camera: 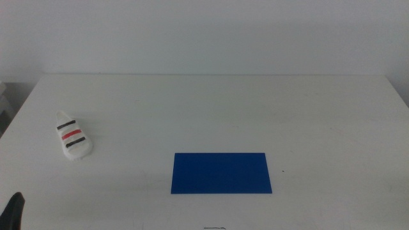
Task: Use one arm to grab the shoe from the table and place it on the mat.
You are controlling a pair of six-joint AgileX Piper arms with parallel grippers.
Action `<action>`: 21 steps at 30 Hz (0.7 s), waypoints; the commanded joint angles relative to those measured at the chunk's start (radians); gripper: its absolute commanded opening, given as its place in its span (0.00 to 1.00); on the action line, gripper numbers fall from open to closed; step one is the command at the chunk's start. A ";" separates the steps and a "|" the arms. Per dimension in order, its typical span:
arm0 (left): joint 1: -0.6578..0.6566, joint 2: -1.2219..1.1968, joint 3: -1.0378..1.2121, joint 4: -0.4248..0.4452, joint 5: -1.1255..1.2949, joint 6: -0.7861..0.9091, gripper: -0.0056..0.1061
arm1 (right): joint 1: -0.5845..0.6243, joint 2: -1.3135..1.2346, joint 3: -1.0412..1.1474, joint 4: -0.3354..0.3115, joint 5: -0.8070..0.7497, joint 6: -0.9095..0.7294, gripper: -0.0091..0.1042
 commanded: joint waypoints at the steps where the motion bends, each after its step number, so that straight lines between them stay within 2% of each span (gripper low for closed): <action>1: -0.002 -0.020 -0.003 0.005 -0.062 -0.008 0.89 | 0.002 -0.019 -0.019 -0.009 -0.076 -0.004 0.91; 5: -0.002 -0.020 -0.003 0.005 -0.060 -0.008 0.89 | 0.002 -0.019 -0.019 -0.009 -0.076 -0.004 0.91; 13: 0.018 0.536 -0.445 0.002 0.038 -0.065 0.89 | 0.002 -0.019 -0.019 -0.009 -0.076 -0.004 0.91; 21: 0.018 0.959 -0.893 -0.015 0.394 -0.103 0.89 | 0.002 -0.019 -0.019 -0.009 -0.076 -0.004 0.91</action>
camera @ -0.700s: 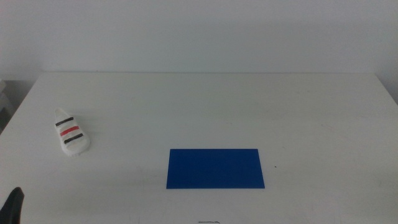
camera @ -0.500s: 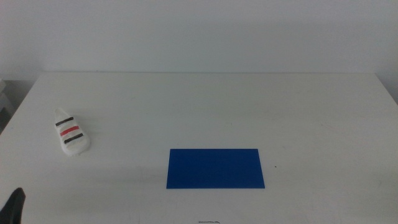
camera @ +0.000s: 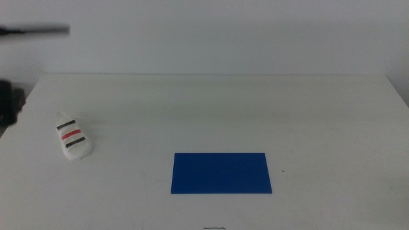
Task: Use one arm to grab the shoe from the table and place it on the mat.
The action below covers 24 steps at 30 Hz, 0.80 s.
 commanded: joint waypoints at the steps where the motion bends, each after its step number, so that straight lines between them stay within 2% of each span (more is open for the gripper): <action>1: -0.002 0.095 -0.149 -0.014 0.069 -0.048 0.89 | 0.002 -0.019 -0.019 -0.009 -0.076 -0.004 0.91; 4: -0.002 0.226 -0.275 -0.013 0.203 -0.142 0.89 | 0.002 -0.019 -0.019 -0.009 -0.076 -0.004 0.91; 11: -0.002 0.485 -0.469 -0.013 0.317 -0.392 0.89 | 0.002 -0.019 -0.019 -0.009 -0.076 -0.004 0.91; 24: 0.004 0.924 -0.859 -0.025 0.582 -0.440 0.89 | 0.002 -0.019 -0.019 -0.009 -0.076 -0.004 0.91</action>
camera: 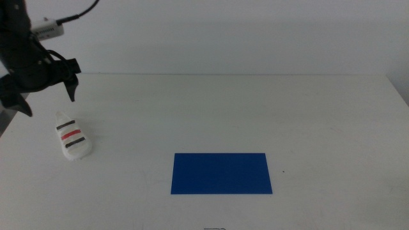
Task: Use one arm to grab the shoe from the table and place it on the mat.
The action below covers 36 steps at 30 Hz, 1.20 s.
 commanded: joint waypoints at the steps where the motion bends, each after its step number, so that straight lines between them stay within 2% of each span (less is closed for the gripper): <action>1: 0.009 0.006 -0.082 -0.027 0.015 -0.017 0.89 | 0.002 -0.019 -0.019 -0.009 -0.076 -0.004 0.91; 8: 0.060 0.126 -0.116 -0.157 0.016 0.061 0.89 | 0.002 -0.019 -0.019 -0.009 -0.076 -0.004 0.91; 16: 0.066 0.219 -0.116 -0.190 -0.033 0.066 0.88 | 0.002 -0.019 -0.019 -0.009 -0.076 -0.004 0.91; 21: 0.066 0.240 -0.115 -0.181 -0.084 0.069 0.82 | 0.002 -0.019 -0.019 -0.009 -0.076 -0.004 0.91; 24: 0.066 0.245 -0.115 -0.181 -0.082 0.069 0.69 | 0.002 -0.019 -0.019 -0.009 -0.076 -0.004 0.91; 32: 0.066 0.245 -0.127 -0.186 0.024 0.032 0.16 | 0.002 -0.019 -0.019 -0.009 -0.076 -0.004 0.91; 34: 0.060 0.243 -0.153 -0.190 0.091 0.042 0.07 | 0.002 -0.019 -0.019 -0.009 -0.076 -0.004 0.91; 36: 0.045 0.234 -0.175 -0.174 0.149 0.039 0.04 | 0.002 -0.019 -0.019 -0.009 -0.076 -0.004 0.91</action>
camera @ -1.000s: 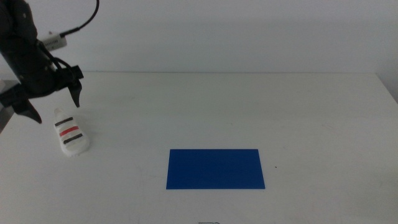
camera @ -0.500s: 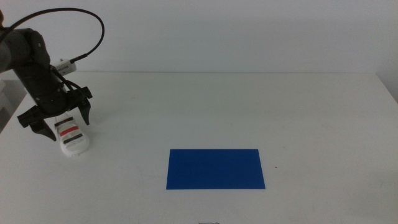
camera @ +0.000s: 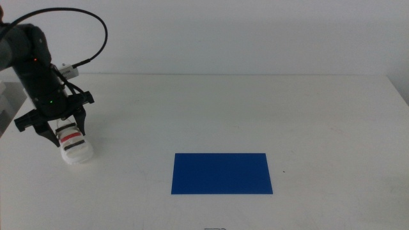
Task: Use one arm to grab the shoe from the table and place it on the mat.
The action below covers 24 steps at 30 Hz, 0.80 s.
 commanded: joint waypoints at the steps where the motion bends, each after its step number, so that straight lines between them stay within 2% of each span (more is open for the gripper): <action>1: -0.025 -0.083 -0.051 0.003 0.079 -0.025 0.04 | 0.002 -0.019 -0.019 -0.009 -0.076 -0.004 0.91; 5: -0.084 -0.128 -0.063 0.001 0.151 -0.119 0.04 | 0.002 -0.019 -0.019 -0.009 -0.076 -0.004 0.91; 10: -0.235 -0.172 -0.063 -0.067 0.164 -0.141 0.04 | 0.002 -0.019 -0.019 -0.009 -0.076 -0.004 0.91; 17: -0.503 -0.153 -0.064 -0.063 0.118 -0.272 0.04 | 0.002 -0.019 -0.019 -0.009 -0.076 -0.004 0.91; 24: -0.673 -0.121 -0.064 -0.058 0.063 -0.373 0.04 | 0.002 -0.019 -0.019 -0.009 -0.076 -0.004 0.91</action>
